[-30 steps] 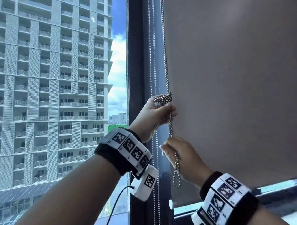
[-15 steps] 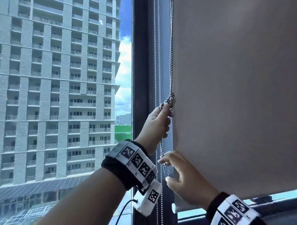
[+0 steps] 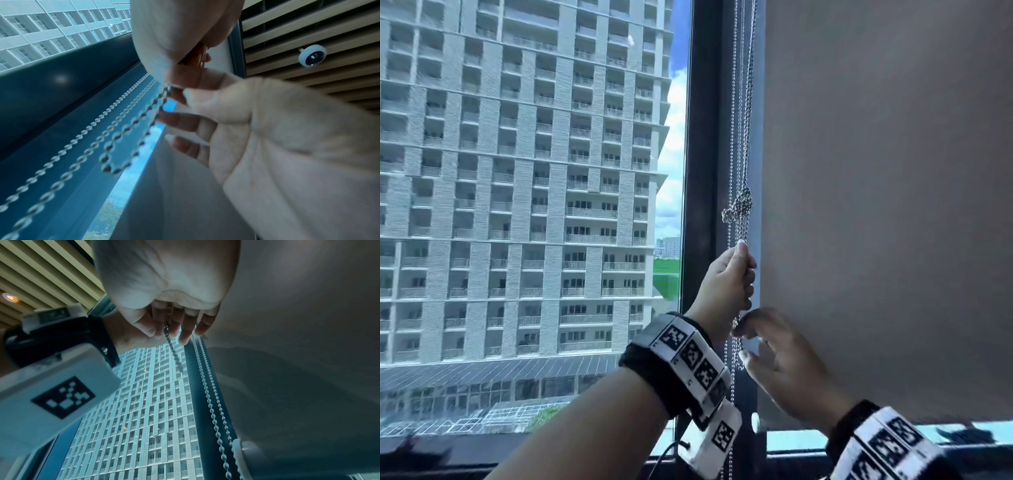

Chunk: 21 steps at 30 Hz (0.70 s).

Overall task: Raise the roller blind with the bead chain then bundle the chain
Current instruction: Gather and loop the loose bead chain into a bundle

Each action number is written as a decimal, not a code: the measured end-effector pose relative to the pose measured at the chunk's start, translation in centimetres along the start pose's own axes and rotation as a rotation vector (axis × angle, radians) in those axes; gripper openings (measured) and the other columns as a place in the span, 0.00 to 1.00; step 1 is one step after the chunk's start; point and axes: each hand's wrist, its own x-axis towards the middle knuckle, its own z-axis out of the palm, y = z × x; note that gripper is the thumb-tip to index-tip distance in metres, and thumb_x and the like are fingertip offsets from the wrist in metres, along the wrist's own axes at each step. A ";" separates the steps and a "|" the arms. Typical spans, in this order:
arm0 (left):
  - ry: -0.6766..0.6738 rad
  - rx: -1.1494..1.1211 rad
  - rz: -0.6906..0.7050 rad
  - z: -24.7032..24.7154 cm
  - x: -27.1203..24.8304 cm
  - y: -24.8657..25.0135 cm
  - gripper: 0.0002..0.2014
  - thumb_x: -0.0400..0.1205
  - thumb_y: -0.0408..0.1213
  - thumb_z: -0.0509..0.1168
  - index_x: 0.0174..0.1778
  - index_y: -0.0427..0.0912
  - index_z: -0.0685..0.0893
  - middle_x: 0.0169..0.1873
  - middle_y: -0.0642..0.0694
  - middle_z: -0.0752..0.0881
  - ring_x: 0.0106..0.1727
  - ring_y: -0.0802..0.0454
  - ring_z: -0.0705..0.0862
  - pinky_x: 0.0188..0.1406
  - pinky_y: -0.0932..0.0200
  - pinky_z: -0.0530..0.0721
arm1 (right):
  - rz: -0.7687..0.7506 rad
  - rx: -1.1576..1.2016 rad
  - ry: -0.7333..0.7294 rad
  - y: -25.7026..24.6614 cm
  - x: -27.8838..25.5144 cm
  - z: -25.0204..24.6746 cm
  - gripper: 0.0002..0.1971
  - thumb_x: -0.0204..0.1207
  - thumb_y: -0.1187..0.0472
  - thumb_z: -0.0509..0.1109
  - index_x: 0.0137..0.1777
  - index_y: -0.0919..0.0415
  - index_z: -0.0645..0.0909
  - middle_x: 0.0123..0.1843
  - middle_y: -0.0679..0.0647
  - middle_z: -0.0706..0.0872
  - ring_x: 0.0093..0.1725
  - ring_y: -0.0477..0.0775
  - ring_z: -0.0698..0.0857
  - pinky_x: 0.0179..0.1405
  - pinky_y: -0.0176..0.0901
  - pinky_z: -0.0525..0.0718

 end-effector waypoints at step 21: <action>-0.099 0.336 -0.070 -6.6 -3.1 0.0 0.13 0.83 0.39 0.63 0.63 0.40 0.77 0.51 0.46 0.85 0.54 0.48 0.83 0.66 0.41 0.79 | -0.239 0.040 0.436 -3.7 5.0 1.6 0.03 0.71 0.66 0.68 0.41 0.57 0.81 0.41 0.48 0.81 0.45 0.46 0.81 0.47 0.36 0.79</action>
